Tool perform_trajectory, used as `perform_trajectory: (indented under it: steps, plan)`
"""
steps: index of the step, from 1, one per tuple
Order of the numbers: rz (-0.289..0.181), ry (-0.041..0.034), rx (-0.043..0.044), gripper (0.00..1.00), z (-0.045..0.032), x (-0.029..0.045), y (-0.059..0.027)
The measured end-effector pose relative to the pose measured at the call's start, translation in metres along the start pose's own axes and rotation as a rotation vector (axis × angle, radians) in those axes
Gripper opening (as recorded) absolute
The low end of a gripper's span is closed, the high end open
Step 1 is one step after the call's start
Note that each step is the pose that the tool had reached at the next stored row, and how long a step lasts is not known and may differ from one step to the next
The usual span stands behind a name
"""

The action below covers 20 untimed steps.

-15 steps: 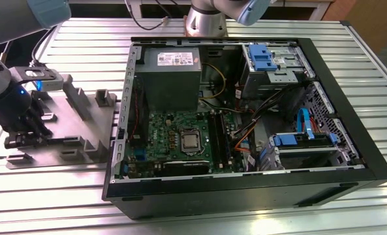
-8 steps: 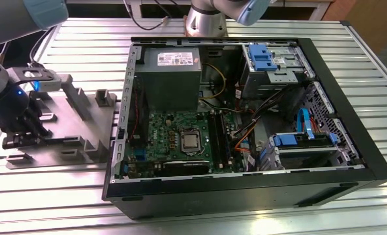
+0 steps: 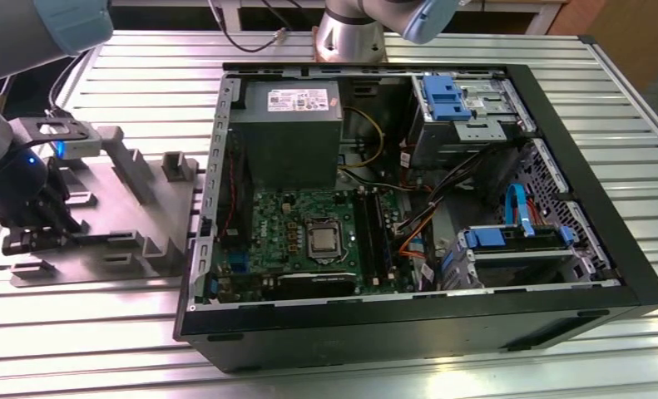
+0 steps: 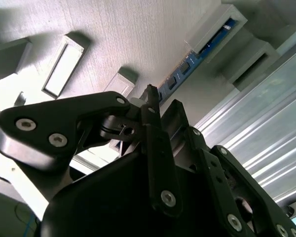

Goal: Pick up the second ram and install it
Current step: 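Pick up the second ram and move it above second insertion slot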

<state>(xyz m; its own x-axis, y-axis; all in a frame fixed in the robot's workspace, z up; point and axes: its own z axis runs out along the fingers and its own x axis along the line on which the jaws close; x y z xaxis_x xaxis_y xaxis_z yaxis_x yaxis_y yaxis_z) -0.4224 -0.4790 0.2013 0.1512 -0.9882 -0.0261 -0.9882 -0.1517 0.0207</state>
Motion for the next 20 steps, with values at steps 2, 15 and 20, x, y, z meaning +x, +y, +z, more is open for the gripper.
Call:
perform_trajectory:
  steps: [2, 15, 20]
  plan:
    - [0.01, -0.0004, 0.0006, 0.3, 0.0008, 0.0, 0.0]
    - [0.069, -0.0016, 0.0021, 0.3, 0.0017, -0.0002, -0.0001]
    - [0.069, -0.0016, 0.0021, 0.3, 0.0017, -0.0002, -0.0001]
